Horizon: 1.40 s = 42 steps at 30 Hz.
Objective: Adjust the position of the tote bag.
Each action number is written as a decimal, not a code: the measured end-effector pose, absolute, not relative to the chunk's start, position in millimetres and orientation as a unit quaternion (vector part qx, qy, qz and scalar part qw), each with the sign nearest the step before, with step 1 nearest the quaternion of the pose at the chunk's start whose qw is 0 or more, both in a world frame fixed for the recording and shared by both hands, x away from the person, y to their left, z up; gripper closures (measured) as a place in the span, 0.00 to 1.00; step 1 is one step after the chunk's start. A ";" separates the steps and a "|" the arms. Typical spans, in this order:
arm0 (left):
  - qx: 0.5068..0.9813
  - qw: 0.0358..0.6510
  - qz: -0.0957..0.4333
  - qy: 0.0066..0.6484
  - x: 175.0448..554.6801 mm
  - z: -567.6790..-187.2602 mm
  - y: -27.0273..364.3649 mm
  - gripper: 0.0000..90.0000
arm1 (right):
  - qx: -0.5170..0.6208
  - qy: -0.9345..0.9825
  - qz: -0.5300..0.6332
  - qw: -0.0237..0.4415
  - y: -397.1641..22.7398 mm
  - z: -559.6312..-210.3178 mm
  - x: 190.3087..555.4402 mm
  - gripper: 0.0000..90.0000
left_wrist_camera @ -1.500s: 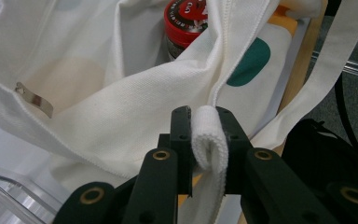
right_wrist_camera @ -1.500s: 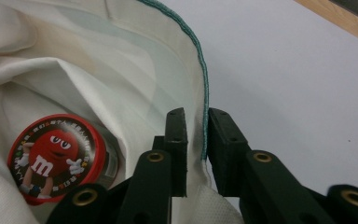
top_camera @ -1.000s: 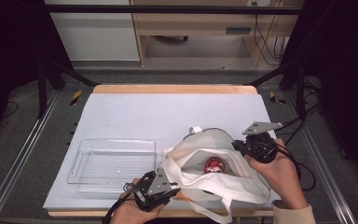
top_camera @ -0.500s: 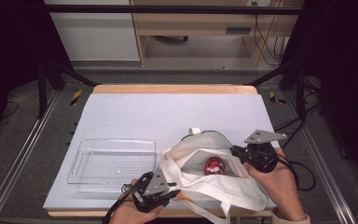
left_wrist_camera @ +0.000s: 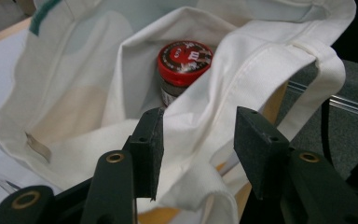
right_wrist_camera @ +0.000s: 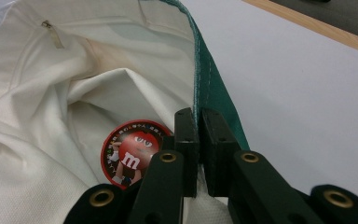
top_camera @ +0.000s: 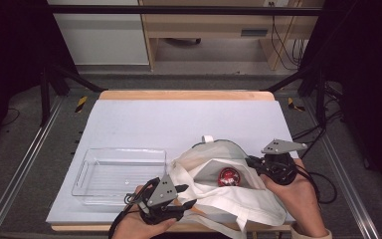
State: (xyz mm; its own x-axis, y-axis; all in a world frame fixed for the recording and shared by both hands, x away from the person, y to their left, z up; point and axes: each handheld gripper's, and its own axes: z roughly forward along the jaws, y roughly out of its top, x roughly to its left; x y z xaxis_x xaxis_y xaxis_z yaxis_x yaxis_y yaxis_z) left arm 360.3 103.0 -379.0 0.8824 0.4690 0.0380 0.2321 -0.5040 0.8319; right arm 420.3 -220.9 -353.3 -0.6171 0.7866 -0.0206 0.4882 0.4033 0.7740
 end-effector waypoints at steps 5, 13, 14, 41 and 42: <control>0.853 0.456 0.144 0.208 375.6 -372.8 93.1 0.60 | 0.390 0.815 0.382 0.197 -221.1 -352.7 419.5 0.95; 0.871 0.422 0.146 0.206 407.7 -380.5 67.0 0.62 | 0.386 0.818 0.379 0.196 -219.9 -352.1 418.2 0.95; 0.873 0.419 0.144 0.206 410.1 -383.0 63.9 0.62 | 0.386 0.818 0.379 0.196 -219.9 -352.1 418.2 0.95; 0.912 0.362 0.115 0.156 403.8 -410.9 45.8 0.44 | 0.375 0.824 0.380 0.191 -218.5 -346.0 411.1 0.95; 0.916 0.354 0.111 0.153 406.3 -413.2 43.7 0.43 | 0.375 0.824 0.380 0.191 -218.6 -346.1 411.2 0.95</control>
State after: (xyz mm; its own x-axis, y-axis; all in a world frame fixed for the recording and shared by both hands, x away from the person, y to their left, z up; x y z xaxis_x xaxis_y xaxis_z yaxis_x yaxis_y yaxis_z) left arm 406.3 43.7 -413.2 0.9286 0.3588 0.0947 0.2020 -0.7027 0.6822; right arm 411.2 -218.6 -346.1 -0.6454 0.7633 -0.0290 0.4731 0.4293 0.7693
